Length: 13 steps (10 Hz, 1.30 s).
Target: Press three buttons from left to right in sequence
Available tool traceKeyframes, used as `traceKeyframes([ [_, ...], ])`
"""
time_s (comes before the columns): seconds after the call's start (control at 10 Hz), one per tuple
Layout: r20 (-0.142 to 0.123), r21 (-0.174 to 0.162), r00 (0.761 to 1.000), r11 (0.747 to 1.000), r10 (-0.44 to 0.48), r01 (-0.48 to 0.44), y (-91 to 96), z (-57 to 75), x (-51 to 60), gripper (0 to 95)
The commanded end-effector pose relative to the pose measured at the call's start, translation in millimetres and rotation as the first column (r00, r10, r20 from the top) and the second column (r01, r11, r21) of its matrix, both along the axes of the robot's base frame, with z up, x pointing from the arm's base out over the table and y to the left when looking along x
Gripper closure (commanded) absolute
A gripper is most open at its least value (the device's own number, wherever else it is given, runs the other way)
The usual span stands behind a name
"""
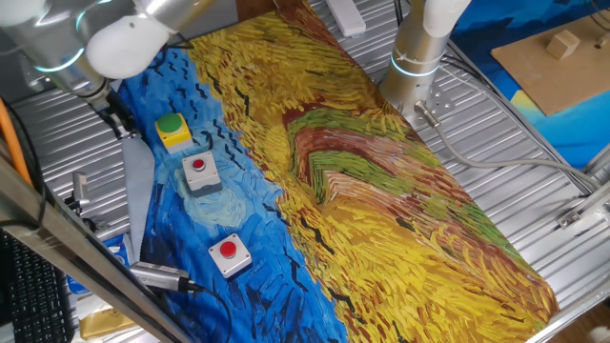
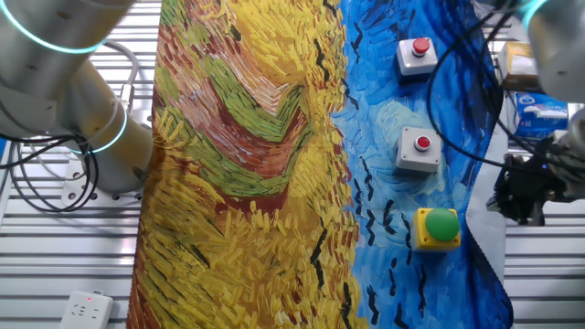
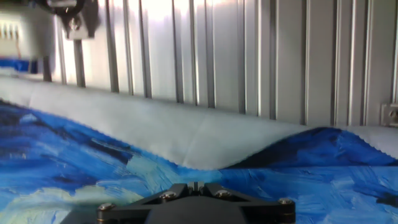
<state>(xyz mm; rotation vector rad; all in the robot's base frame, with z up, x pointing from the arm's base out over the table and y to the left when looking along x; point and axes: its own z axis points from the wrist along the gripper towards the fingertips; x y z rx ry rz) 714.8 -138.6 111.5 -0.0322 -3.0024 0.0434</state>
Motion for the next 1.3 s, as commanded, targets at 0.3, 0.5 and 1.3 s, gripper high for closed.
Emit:
traceKeyframes([
  [0.3,0.011,-0.004,1.000,1.000,0.001,-0.001,0.8,1.0,-5.7,95.0],
  [0.5,0.011,-0.005,1.000,1.000,0.000,0.000,0.8,1.4,-5.7,95.0],
  [1.3,0.011,-0.009,1.000,1.000,-0.027,0.027,11.5,11.1,-23.7,95.0],
])
